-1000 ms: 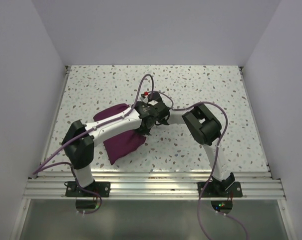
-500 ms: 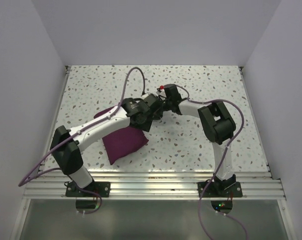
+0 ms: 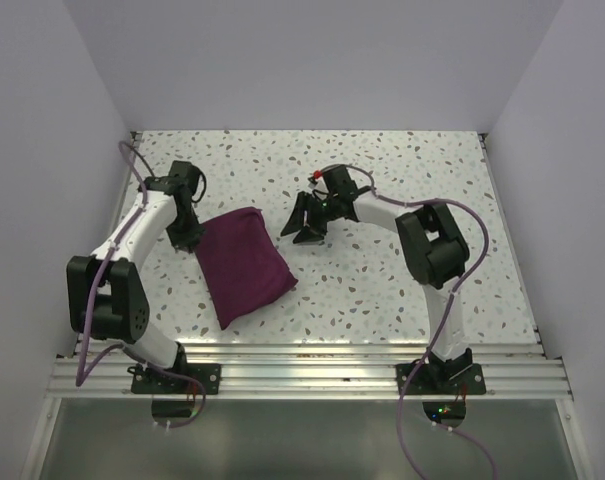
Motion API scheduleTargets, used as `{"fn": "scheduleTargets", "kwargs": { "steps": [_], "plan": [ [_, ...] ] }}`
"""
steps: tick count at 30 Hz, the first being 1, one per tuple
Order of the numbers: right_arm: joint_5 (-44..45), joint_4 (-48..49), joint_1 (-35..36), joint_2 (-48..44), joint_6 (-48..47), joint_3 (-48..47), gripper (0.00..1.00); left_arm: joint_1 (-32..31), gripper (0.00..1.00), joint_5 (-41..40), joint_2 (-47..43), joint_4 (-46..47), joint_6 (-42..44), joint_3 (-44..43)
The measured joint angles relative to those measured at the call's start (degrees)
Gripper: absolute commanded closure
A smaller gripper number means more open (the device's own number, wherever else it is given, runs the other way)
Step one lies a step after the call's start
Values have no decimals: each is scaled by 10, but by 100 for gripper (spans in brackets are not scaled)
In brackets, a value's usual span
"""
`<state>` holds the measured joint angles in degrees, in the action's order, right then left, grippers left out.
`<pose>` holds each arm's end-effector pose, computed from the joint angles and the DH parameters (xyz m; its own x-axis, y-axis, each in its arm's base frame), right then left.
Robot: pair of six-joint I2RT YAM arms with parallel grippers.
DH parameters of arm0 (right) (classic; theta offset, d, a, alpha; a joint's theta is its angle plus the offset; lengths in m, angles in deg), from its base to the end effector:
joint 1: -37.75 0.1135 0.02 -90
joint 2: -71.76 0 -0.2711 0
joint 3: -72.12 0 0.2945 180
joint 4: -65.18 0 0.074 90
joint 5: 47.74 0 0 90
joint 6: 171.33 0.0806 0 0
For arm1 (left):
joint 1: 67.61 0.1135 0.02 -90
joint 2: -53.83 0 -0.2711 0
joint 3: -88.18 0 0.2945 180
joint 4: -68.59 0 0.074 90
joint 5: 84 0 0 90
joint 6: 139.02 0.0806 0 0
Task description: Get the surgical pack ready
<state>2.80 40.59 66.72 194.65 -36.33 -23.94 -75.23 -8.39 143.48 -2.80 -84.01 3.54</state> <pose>0.4257 0.2942 0.1017 -0.9932 0.0742 -0.0896 -0.0260 0.6096 0.7923 0.3471 -0.0262 0.2111 -0.8297 -0.4494 -0.3312 -0.4947 0.8668 0.0631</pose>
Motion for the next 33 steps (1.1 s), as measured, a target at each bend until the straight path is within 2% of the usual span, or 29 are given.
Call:
{"fn": "scheduleTargets", "kwargs": {
  "steps": [6,15,23,29,30,31,33],
  "plan": [
    [0,-5,2,23,-1,-19,46,30,100,24,49,4,-25,37],
    [-1,-11,26,43,1,-25,46,34,100,52,149,27,-31,25],
    [-9,2,25,35,7,3,46,31,100,102,260,33,35,-132],
    [-3,10,3,-13,8,74,46,-18,100,132,329,42,91,-283],
    [0,9,-3,-25,8,91,46,-27,99,131,330,43,92,-289],
    [2,6,-11,-38,7,106,46,-35,89,125,330,42,92,-294],
    [12,-2,-27,-59,2,124,46,-46,80,108,324,34,89,-296]
  ]
}}
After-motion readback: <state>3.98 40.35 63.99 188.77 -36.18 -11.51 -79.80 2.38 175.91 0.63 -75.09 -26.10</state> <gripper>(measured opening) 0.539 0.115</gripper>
